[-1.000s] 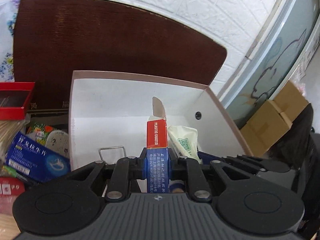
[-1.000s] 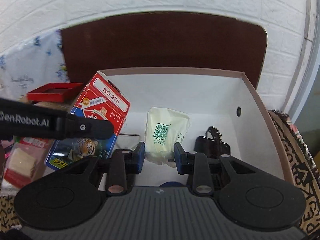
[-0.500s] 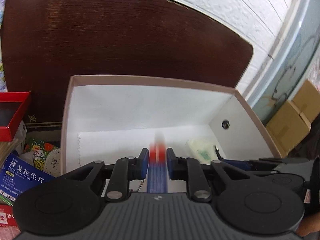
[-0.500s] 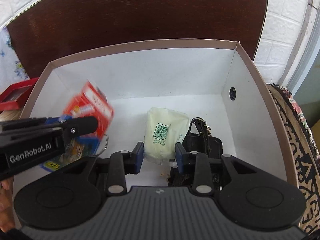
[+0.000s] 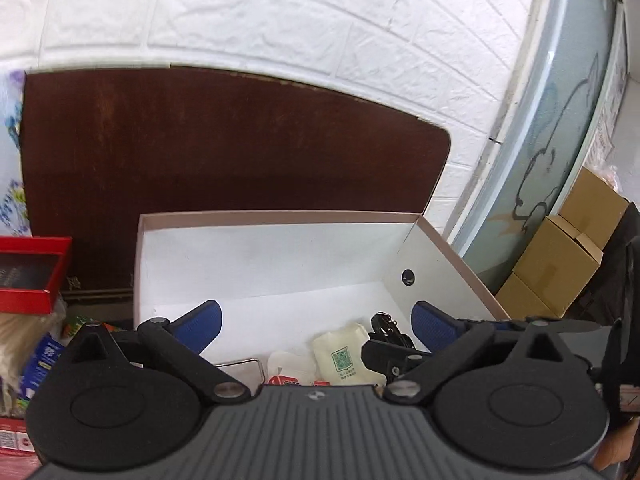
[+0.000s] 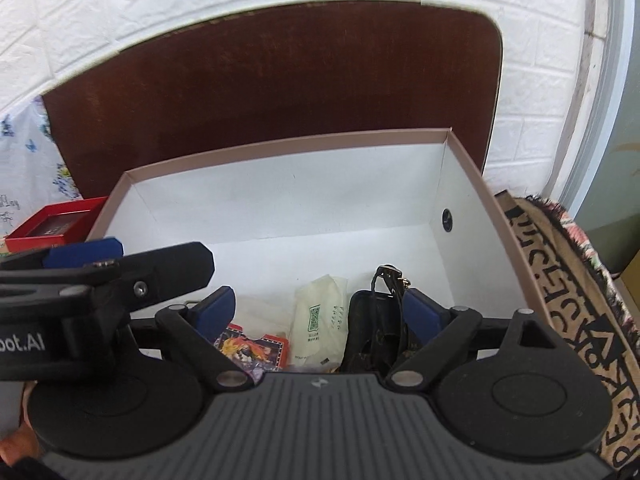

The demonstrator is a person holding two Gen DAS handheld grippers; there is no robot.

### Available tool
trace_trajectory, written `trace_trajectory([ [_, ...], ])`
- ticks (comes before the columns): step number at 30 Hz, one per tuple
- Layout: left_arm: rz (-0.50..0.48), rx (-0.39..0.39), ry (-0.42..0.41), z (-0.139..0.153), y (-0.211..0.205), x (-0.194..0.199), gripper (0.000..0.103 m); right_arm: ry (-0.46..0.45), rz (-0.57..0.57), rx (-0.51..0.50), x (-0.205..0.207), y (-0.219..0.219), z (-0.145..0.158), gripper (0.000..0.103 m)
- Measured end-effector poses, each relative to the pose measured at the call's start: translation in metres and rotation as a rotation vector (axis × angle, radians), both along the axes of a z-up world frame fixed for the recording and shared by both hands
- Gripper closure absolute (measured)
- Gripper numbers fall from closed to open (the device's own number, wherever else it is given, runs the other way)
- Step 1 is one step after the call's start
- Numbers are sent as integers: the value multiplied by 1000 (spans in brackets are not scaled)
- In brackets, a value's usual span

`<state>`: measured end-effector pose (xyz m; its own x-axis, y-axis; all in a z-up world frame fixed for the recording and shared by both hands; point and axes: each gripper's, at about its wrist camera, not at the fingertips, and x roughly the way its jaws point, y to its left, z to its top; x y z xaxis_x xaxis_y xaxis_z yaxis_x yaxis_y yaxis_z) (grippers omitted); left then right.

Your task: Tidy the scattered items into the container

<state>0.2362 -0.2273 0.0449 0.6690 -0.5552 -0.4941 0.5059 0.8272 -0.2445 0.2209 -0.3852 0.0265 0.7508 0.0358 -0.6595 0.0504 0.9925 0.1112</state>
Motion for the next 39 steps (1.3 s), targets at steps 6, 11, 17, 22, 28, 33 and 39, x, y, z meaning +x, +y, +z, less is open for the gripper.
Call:
trace_trajectory([
  [6,29,15,-65,8,12,-28,0,-45,-16,-4,-26,8,9,9],
  [11,47,29,-92,13,24,-60,0,-98,-29,-71,-62,21,17,4],
  [17,87,39,-56,12,39,-99,0,-168,-52,-98,-116,34,26,1],
  [22,90,64,-63,4,48,-138,0,-216,-85,-145,-161,49,21,2],
  [28,88,66,-43,-13,63,-177,0,-194,-118,-124,-203,62,1,2],
  [33,85,78,-34,-23,72,-197,0,-161,-141,-137,-229,73,-16,2],
  [39,90,78,-25,-27,78,-207,0,-136,-142,-165,-246,87,-27,2],
])
